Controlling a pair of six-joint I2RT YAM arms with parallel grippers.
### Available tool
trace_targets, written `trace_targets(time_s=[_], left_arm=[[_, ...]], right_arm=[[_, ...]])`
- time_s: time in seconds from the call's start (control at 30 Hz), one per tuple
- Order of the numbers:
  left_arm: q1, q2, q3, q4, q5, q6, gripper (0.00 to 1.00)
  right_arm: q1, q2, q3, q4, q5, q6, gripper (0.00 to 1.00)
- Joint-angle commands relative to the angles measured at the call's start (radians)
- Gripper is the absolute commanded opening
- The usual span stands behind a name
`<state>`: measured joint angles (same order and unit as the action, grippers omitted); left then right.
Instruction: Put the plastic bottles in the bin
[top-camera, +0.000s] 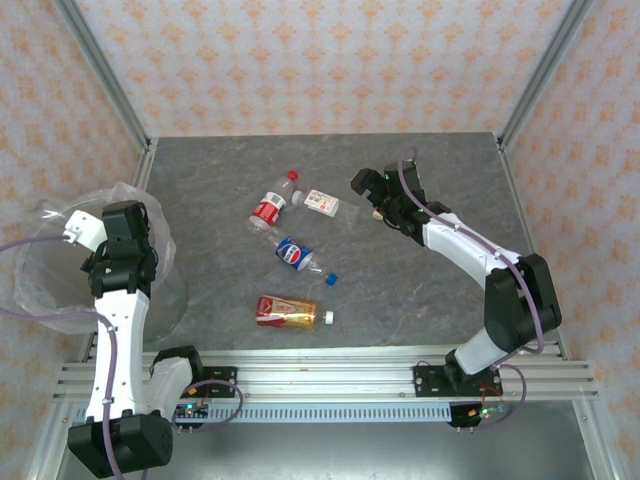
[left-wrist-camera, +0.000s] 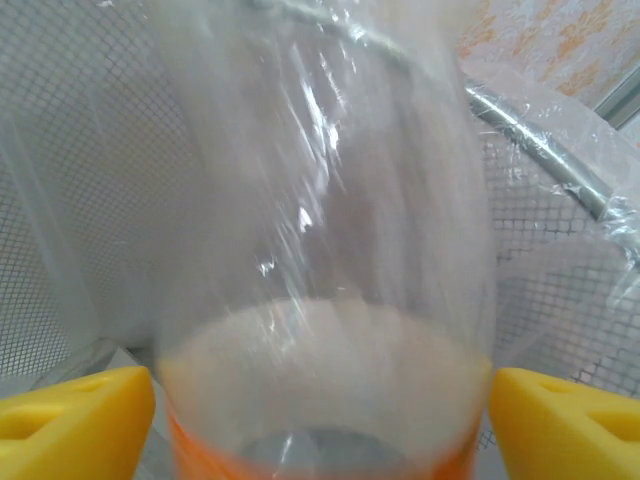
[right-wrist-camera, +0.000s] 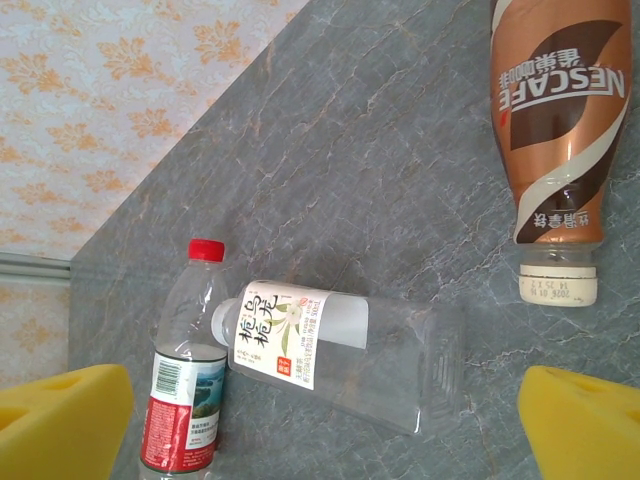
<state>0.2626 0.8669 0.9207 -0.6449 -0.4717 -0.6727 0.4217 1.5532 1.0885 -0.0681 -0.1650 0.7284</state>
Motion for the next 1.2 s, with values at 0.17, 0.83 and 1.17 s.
trace_targets(time_s=[0.17, 0.83, 1.17], left_arm=[[0.006, -0.003, 0.034, -0.052, 0.006, -0.011, 0.96], [0.005, -0.038, 0.163, 0.012, 0.358, 0.050, 1.00], [0.004, -0.091, 0.189, 0.094, 0.557, 0.077, 1.00]], right_arm=[[-0.005, -0.005, 0.014, -0.007, 0.001, -0.012, 0.99], [-0.006, -0.004, 0.007, -0.021, 0.034, -0.010, 0.99], [-0.019, -0.031, 0.027, -0.078, 0.131, -0.125, 0.99]])
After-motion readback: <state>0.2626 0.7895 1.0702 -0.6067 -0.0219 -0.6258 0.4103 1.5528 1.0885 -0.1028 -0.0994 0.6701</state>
